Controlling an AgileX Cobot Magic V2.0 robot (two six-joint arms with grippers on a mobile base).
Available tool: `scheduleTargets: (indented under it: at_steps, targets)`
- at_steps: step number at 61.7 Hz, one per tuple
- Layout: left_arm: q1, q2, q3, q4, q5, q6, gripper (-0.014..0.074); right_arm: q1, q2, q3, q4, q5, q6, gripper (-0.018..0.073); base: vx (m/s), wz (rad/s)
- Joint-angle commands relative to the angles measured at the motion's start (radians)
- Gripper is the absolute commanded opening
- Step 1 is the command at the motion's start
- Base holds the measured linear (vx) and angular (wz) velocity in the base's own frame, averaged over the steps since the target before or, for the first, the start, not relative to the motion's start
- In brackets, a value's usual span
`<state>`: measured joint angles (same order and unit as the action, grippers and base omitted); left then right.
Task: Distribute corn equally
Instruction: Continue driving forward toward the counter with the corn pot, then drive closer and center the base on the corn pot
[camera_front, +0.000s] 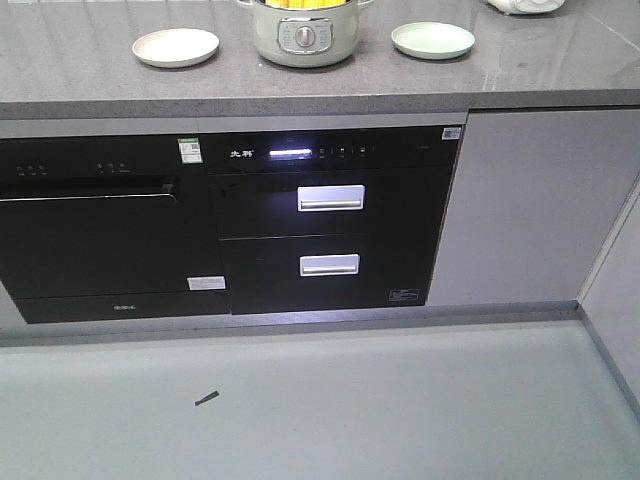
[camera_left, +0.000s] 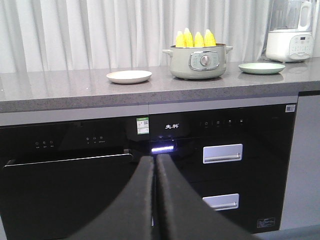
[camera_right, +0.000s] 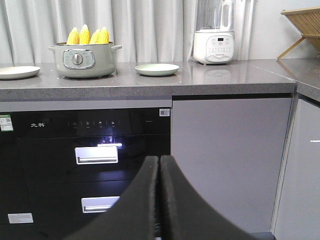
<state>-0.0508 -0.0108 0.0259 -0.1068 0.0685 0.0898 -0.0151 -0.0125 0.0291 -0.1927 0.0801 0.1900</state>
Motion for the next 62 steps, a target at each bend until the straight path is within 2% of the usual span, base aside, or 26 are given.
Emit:
scheduleTargets:
  at_steps: [1,62]
  targets:
    - [-0.006,-0.016,0.015,-0.002,-0.068,-0.006,-0.0006,-0.004,0.002,0.007,-0.006,-0.08,-0.001,-0.0006,0.07,0.0]
    - [-0.006,-0.016,0.015,-0.002,-0.068,-0.006,-0.0006,-0.004,0.002,0.007,-0.006,-0.08,-0.001,-0.0006,0.1,0.03]
